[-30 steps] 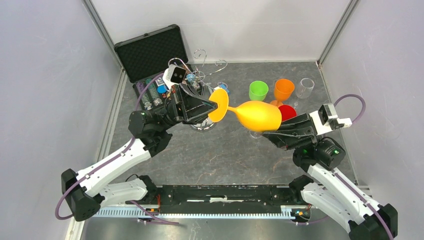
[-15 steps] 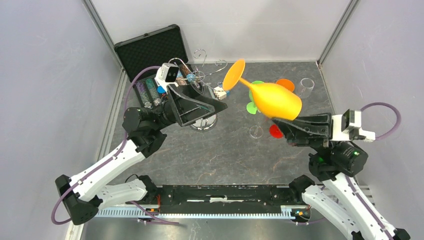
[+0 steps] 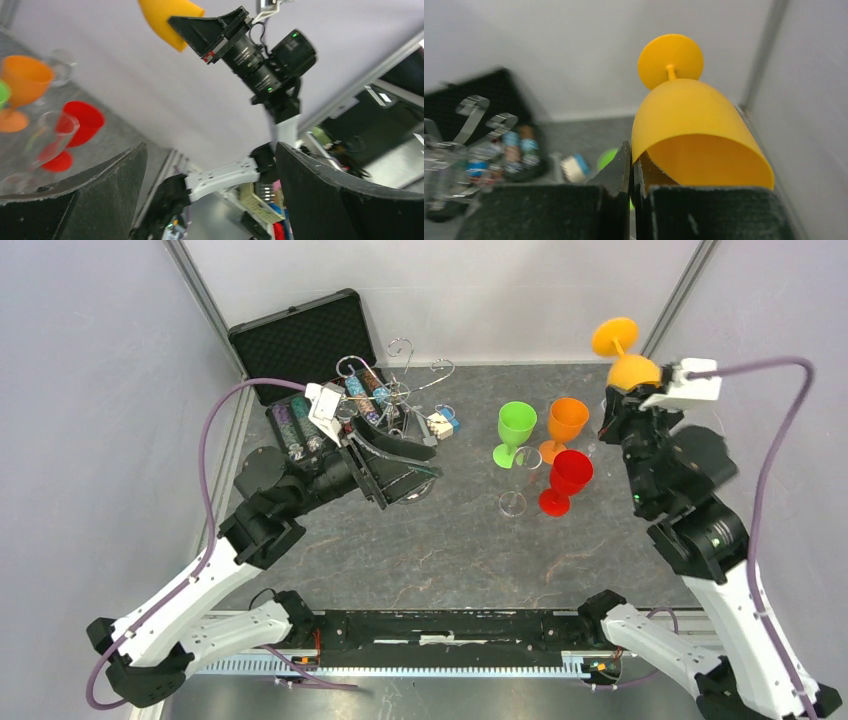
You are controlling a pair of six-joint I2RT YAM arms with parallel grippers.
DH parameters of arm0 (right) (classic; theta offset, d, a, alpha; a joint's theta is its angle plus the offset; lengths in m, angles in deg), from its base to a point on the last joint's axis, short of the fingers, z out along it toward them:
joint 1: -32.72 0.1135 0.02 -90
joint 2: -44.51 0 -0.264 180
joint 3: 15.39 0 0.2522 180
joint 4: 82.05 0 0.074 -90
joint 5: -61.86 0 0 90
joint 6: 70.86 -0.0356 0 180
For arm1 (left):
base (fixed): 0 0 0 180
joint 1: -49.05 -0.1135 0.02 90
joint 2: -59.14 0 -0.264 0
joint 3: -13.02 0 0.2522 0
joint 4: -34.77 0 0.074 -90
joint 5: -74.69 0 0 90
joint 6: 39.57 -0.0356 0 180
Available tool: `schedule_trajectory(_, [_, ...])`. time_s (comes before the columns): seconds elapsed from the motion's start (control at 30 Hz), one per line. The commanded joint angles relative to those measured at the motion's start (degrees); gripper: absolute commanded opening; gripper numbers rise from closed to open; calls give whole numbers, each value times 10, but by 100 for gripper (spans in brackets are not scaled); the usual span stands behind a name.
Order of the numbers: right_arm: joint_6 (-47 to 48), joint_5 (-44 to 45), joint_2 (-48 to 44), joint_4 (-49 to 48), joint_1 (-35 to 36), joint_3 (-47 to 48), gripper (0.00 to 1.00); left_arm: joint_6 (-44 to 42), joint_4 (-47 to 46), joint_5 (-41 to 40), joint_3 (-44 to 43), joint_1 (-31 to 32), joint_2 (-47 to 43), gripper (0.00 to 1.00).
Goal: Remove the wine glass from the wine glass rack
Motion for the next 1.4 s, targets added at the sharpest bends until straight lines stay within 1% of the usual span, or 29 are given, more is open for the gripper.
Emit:
schedule_trajectory(0.0, [55,233,26,195,-1,31,0,-128,148,-86,-31,-1,-24,100])
schedule_trajectory(0.07, [63,254,34,208,-2,34,0,-152,177,-101,-39,-1,-30,100])
schedule_trajectory(0.13, [57,256,53,232,-12,50,0,-181,206,-101,-51,-1,-30,100])
schedule_trajectory(0.23, [57,235,80,249,-55,58,0,-218,248,-102,-67,-1,-26,100])
schedule_trajectory(0.33, [69,145,117,265,-135,62,0,-242,274,-118,-68,-1,-26,100])
schedule_trajectory(0.43, [85,91,139,266,-191,40,0,-253,292,-137,-66,-1,-28,100])
schedule_trajectory(0.47, [85,78,142,266,-205,28,0,-255,292,-131,-64,-1,-28,100])
schedule_trajectory(0.57, [104,-18,140,261,-254,-3,0,-259,289,-108,-62,-1,-25,100])
schedule_trajectory(0.63, [103,-57,143,260,-273,-22,0,-265,288,-99,-63,-1,-22,100])
schedule_trajectory(0.83, [97,-125,157,267,-294,-80,0,-273,297,-102,-59,-1,-28,100])
schedule_trajectory(0.97, [91,-119,167,273,-296,-100,0,-277,302,-110,-53,-1,-33,100])
schedule_trajectory(1.07, [91,-140,178,271,-296,-110,0,-281,311,-110,-56,-1,-31,100])
schedule_trajectory(1.13, [77,-148,192,271,-296,-117,2,-282,312,-110,-54,-1,-30,100])
schedule_trajectory(1.3, [85,-159,199,282,-296,-131,5,-281,312,-119,-43,-1,-32,100])
schedule_trajectory(1.37, [101,-175,200,282,-296,-132,9,-274,308,-121,-36,-1,-31,100])
